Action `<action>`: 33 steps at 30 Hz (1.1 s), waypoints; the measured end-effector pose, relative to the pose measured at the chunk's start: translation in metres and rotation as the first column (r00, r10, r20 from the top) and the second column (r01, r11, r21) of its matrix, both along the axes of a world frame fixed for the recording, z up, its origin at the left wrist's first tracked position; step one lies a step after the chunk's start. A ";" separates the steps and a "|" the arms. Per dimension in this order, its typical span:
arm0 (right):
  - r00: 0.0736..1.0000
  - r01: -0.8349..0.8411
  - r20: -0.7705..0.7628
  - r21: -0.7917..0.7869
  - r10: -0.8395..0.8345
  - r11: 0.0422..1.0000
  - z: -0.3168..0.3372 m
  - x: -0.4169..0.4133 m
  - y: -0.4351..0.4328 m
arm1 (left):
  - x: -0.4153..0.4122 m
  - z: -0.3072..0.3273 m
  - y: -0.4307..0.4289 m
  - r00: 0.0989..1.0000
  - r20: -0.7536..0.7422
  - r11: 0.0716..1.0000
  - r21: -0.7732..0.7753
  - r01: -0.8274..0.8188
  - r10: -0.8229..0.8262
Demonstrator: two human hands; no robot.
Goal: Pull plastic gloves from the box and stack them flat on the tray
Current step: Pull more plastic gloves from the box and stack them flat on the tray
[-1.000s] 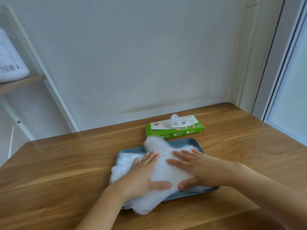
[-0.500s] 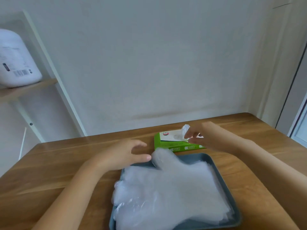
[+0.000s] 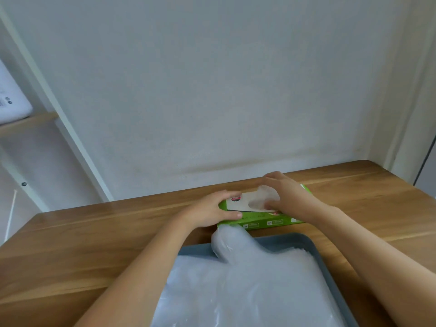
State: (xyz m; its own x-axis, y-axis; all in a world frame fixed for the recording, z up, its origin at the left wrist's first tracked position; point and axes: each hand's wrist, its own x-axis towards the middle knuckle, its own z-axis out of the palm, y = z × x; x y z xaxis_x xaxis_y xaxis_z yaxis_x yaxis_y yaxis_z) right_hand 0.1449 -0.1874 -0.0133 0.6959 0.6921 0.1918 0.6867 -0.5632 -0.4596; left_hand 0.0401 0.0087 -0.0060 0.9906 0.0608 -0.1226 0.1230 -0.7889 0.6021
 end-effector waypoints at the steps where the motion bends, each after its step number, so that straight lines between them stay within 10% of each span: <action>1: 1.000 0.008 0.015 0.014 -0.008 1.000 -0.001 0.002 0.000 | 0.001 -0.004 0.001 1.000 -0.014 1.000 -0.007 0.008 -0.008; 7: 0.999 0.041 -0.001 0.306 -0.043 0.951 0.012 0.002 0.001 | 0.007 -0.014 0.007 1.000 -0.031 1.000 -0.006 0.003 -0.003; 13: 0.948 0.166 -0.295 0.781 0.121 0.602 0.085 -0.025 -0.012 | 0.006 0.001 0.002 0.995 -0.098 0.999 0.037 0.001 0.002; 21: 0.931 0.106 -0.347 0.556 0.114 0.825 0.109 -0.065 -0.033 | -0.041 0.053 -0.020 0.976 0.217 0.738 -0.656 0.156 -0.013; 33: 0.776 0.024 -0.590 0.381 0.223 0.924 0.102 -0.133 -0.037 | -0.118 0.051 -0.083 0.864 0.312 0.684 -0.728 -0.050 0.395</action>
